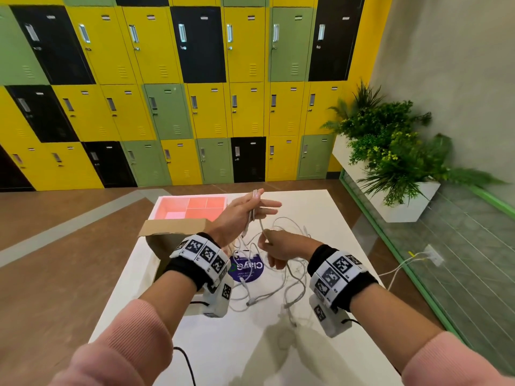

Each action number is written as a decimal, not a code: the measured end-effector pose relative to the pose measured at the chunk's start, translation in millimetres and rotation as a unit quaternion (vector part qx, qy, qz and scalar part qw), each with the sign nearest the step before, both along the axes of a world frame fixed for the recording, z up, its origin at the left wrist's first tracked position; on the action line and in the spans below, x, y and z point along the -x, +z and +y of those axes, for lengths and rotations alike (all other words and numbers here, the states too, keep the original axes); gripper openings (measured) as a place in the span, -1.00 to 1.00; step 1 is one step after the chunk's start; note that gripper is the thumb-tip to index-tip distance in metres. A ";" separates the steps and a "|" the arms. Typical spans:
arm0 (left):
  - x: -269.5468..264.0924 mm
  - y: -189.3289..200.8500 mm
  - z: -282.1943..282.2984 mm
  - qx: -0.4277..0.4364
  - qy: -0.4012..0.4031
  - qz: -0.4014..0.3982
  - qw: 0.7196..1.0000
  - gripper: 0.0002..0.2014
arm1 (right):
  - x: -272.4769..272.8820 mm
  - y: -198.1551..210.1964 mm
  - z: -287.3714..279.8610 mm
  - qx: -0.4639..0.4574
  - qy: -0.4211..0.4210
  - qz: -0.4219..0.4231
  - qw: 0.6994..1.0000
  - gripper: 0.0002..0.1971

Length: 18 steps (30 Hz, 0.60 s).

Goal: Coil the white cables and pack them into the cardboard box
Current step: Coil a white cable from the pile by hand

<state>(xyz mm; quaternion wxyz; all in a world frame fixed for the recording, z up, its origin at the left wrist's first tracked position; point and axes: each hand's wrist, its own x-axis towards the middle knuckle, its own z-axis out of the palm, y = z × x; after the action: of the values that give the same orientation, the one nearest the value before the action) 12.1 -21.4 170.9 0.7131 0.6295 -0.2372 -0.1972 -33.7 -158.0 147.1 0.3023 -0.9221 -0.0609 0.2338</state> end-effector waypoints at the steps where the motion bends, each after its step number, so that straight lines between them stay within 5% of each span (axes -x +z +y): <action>1: -0.7 -3.0 -0.6 -0.020 0.001 -0.017 1.000 -0.72 | 0.8 3.6 1.0 0.015 0.019 -0.006 1.000 -0.79; 9: -10.2 -22.9 0.7 -0.191 0.068 -0.109 0.973 -0.59 | 0.4 31.5 -7.3 0.096 0.074 -0.113 0.986 -0.71; 12: -9.3 -24.4 1.3 -0.217 0.071 -0.117 0.967 -0.69 | -5.4 35.4 -17.2 0.092 0.051 -0.175 0.979 -0.75; 18: -11.5 -34.8 11.9 -0.267 0.021 -0.083 0.960 -0.59 | -12.6 44.9 -34.8 0.047 -0.035 -0.275 0.960 -0.74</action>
<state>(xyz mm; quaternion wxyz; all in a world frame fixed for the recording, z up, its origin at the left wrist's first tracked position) 23.6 -9.5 136.1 0.5011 0.8160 -0.2208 -0.1853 -21.1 -192.7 192.0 0.2383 -0.9655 -0.0987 -0.0371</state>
